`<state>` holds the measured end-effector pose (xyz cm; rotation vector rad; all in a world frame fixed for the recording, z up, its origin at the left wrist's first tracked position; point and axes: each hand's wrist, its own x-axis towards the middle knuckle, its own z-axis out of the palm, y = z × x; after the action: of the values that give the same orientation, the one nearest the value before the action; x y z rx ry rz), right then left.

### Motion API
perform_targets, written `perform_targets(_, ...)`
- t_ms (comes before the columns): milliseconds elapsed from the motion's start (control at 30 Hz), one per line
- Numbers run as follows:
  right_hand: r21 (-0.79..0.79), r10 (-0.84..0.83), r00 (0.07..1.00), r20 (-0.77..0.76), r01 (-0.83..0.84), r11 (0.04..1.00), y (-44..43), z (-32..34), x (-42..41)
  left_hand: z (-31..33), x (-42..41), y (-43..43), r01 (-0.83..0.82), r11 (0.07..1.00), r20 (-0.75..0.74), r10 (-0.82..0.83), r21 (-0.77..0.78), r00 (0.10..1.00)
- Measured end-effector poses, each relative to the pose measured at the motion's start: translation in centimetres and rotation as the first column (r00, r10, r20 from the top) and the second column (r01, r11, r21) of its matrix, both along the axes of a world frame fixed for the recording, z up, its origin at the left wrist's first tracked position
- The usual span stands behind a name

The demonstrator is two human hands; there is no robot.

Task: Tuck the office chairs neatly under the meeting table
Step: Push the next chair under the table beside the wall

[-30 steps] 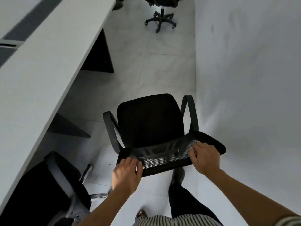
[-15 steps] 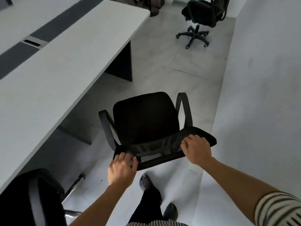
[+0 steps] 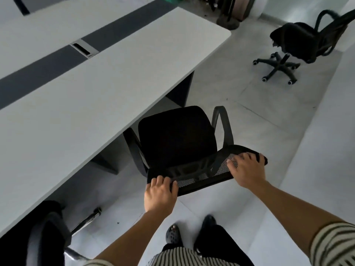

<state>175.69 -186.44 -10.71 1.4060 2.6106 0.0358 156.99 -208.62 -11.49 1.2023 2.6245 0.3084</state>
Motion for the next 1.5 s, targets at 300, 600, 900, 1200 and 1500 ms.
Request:
perform_targets(300,-0.050,0.122,0.988,-0.092,-0.127,0.991,11.4,-0.9,-9.2,0.2,-5.3,8.4,-0.147,0.989,-0.016,0.147,-0.022,0.989)
perform_targets(600,-0.093,0.202,0.978,-0.051,-0.206,0.974,14.0,-0.2,-17.9,0.2,-14.3,11.0,-0.193,0.981,-0.047,0.191,-0.036,0.980)
perform_targets(900,-0.036,0.136,0.982,-0.131,-0.142,0.989,12.8,-0.6,-22.9,0.8,-20.1,10.7,-0.110,0.992,-0.045,0.107,-0.064,0.993)
perform_targets(1200,-0.277,-0.043,0.962,-0.269,-0.035,0.960,10.8,2.1,-22.5,2.3,-21.8,11.1,0.025,0.990,0.220,0.007,-0.142,0.975)
perform_targets(1500,-0.643,-0.679,0.466,-0.567,0.264,0.719,6.6,8.1,-11.4,6.5,-19.5,17.8,0.309,0.950,0.564,-0.236,-0.035,0.791)
